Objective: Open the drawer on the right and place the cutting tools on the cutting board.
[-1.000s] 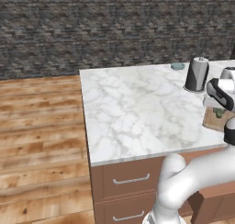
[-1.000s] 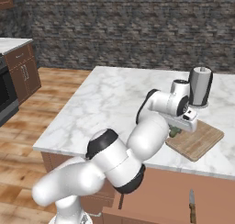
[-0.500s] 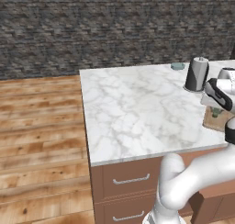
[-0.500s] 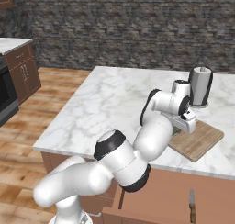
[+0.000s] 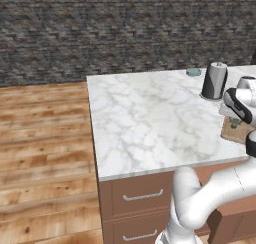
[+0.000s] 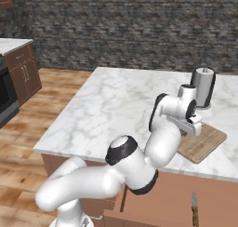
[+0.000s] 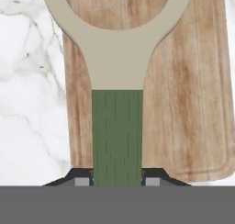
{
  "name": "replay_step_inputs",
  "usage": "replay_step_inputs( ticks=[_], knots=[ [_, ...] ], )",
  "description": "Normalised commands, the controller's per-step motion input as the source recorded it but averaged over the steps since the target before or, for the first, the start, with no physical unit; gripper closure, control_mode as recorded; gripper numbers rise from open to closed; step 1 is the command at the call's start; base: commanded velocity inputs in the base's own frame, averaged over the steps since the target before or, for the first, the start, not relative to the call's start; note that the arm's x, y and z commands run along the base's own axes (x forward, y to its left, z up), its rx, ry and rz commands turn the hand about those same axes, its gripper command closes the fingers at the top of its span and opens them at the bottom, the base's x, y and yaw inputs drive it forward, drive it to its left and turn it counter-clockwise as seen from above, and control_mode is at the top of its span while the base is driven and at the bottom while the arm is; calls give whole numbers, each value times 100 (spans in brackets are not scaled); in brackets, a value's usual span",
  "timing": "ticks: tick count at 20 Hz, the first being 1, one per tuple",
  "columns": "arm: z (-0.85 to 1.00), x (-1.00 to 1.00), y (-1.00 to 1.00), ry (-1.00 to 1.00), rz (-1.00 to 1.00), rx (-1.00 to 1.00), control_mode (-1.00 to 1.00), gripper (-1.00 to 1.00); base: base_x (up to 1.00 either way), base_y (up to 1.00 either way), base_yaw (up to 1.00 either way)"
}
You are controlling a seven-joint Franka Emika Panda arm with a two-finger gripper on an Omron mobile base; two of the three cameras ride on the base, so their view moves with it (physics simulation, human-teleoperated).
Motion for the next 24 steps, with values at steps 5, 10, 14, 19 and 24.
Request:
replay_step_inputs(
  ticks=[5,10,14,19,24],
  knots=[
    [-18,12,-15,3,0,0,-100,100,0,0,0],
    [-32,4,0,8,0,0,-100,100,0,0,0],
    [-34,0,0,13,0,0,-100,100,0,0,0],
    [-13,0,0,9,0,0,-100,100,0,0,0],
    [0,0,0,0,0,0,-100,-100,0,0,0]
  ],
)
